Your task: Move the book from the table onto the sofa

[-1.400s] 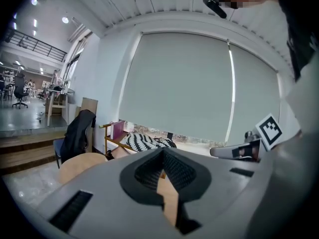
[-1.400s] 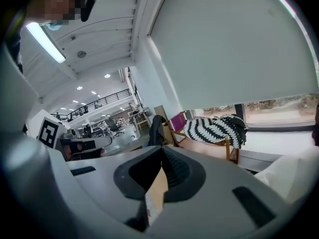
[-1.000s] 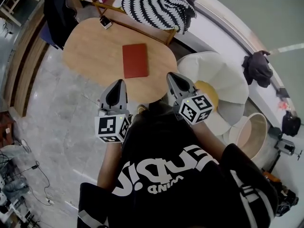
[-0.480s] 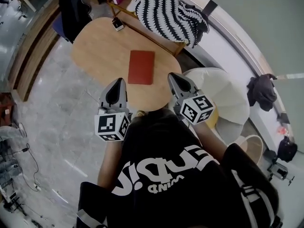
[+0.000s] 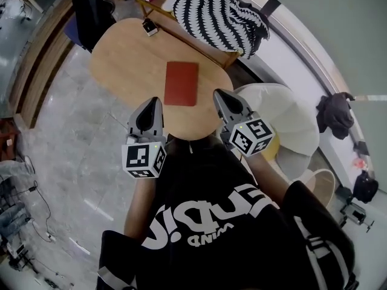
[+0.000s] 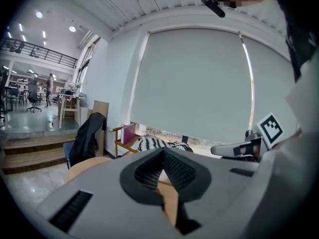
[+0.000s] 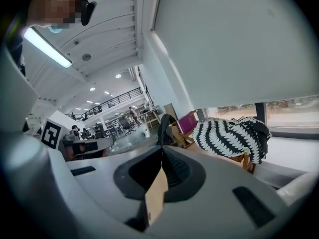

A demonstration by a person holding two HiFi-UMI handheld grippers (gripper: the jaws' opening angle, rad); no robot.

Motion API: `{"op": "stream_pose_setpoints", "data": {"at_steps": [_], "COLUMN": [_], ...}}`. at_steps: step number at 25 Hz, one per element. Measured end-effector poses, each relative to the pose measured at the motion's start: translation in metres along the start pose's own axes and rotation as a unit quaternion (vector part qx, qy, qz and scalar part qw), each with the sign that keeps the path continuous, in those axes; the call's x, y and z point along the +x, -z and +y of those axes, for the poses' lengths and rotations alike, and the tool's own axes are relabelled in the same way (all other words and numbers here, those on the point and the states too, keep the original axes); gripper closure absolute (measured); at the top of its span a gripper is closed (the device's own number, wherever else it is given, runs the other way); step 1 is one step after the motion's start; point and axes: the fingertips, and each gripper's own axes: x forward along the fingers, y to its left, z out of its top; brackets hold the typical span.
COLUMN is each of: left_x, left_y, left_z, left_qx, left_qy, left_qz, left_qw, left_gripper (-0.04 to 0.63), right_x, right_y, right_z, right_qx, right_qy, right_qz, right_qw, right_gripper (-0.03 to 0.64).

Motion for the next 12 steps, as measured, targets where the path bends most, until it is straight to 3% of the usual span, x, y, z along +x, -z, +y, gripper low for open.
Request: {"op": "stream_pose_setpoints", "data": {"at_steps": [12], "left_x": [0.049], "left_y": [0.028], "left_z": [0.026], "left_qx": [0.0], "left_qy": [0.061], "left_qz": [0.04], "left_qw": [0.9973], "left_gripper": [0.586], "right_x": [0.035], "right_y": [0.025], "right_z": [-0.018], "right_qx": [0.015], "right_qy": [0.043], "right_qz": [-0.003], "right_qw": [0.999], "right_gripper": [0.615]}}
